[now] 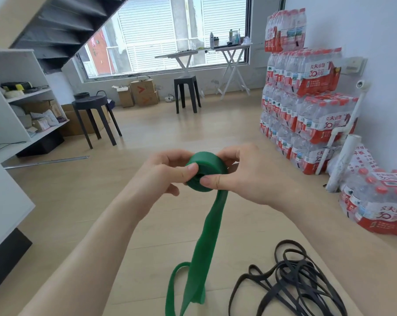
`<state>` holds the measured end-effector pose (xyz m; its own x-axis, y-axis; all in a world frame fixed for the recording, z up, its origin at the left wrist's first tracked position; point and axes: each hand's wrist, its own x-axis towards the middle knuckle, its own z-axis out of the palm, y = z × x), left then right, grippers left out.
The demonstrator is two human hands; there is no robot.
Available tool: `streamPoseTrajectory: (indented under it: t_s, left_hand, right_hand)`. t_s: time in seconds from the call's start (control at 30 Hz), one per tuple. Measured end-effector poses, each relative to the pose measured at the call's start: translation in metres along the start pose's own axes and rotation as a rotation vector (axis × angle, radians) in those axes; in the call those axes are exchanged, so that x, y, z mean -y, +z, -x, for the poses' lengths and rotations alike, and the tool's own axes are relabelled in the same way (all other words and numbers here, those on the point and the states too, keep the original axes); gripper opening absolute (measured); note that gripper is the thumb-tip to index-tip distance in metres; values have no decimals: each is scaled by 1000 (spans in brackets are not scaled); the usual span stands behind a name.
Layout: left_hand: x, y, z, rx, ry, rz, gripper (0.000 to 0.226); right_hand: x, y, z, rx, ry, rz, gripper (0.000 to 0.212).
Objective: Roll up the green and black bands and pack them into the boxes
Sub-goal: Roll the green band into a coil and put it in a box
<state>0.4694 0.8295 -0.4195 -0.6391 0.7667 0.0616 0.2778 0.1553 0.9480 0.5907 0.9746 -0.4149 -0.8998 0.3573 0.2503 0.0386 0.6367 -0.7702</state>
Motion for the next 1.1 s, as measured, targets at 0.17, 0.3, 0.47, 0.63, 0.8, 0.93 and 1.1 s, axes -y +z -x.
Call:
streamPoseTrajectory:
  t_s: [0.17,0.3,0.47,0.63,0.8,0.93,1.1]
  left_hand:
    - [-15,2,9,18,268,-627,34]
    - [-12,10,8,68,250,-867,28]
    - [-6,3,2,16,179,-575,24]
    - [-4,10,4,149,133,-623,38]
    - [-8,16,4,80,173,-654,33]
    - [-8,0,1,51,142,-370,26]
    - [-7,-2,2,-17,121,-142,26]
  right_hand:
    - [-1,3,2,130,-49,281,20]
    - [-9,14,-1,186,-48,318,22]
    - [-11,6,-5,140,-32,138,36]
    - [-8,-2,-1,168,-53,186,59]
    - [-11,-5,-2,159,-43,117,51]
    - [-14,-11,0,104,-40,-89,36]
    - [-12,-7,0,36,-26,-238,29]
